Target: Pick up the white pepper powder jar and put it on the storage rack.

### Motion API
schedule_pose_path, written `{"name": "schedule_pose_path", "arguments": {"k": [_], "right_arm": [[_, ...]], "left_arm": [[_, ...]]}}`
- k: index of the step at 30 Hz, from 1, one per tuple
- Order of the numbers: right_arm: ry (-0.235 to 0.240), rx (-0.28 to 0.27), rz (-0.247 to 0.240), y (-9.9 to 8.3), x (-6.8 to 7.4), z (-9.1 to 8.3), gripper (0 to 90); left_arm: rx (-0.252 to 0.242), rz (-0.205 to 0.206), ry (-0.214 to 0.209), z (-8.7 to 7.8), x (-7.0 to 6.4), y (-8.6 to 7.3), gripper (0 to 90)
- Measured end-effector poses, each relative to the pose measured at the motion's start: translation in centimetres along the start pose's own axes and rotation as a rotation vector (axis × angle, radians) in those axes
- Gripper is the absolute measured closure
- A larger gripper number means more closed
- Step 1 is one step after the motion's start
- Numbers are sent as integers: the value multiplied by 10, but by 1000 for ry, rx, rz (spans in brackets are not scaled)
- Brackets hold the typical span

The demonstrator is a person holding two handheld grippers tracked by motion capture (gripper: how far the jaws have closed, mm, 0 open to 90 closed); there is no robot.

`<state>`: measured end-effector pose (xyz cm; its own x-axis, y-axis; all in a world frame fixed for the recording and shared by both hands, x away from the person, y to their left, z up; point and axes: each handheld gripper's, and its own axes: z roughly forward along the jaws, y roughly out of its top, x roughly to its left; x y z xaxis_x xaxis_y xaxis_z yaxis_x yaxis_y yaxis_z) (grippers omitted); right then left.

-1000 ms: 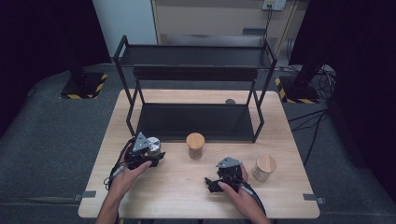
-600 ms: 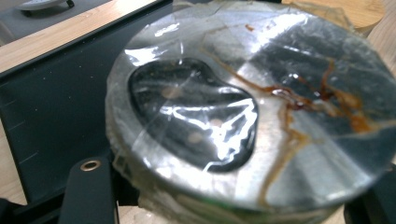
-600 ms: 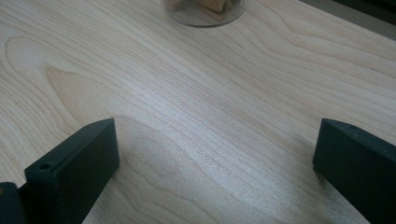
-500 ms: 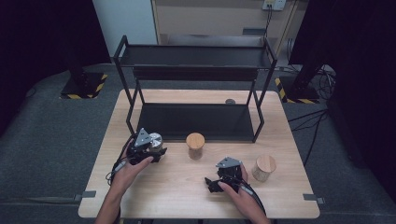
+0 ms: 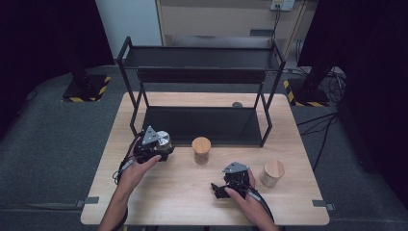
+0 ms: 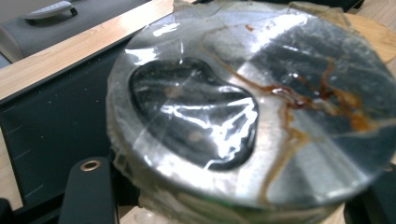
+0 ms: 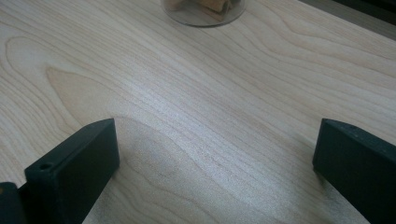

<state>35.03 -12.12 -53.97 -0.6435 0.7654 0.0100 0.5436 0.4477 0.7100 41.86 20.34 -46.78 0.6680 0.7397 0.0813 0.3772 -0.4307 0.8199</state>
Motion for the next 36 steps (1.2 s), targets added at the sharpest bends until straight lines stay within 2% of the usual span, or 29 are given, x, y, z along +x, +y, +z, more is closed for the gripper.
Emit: {"name": "schedule_pose_path", "arguments": {"k": [8, 12, 20, 27, 36], "right_arm": [[0, 0, -1, 0, 0, 0, 4], [0, 0, 0, 0, 0, 0, 4], [0, 0, 0, 0, 0, 0, 4], [0, 0, 0, 0, 0, 0, 4], [0, -1, 0, 0, 0, 0, 4]], "left_arm": [[7, -6, 11, 9, 4, 6, 298], [-12, -30, 2, 12, 6, 8, 298], [5, -20, 23, 21, 10, 15, 298], [-6, -32, 24, 29, 11, 21, 298], [-7, -41, 31, 33, 18, 29, 298]]}}
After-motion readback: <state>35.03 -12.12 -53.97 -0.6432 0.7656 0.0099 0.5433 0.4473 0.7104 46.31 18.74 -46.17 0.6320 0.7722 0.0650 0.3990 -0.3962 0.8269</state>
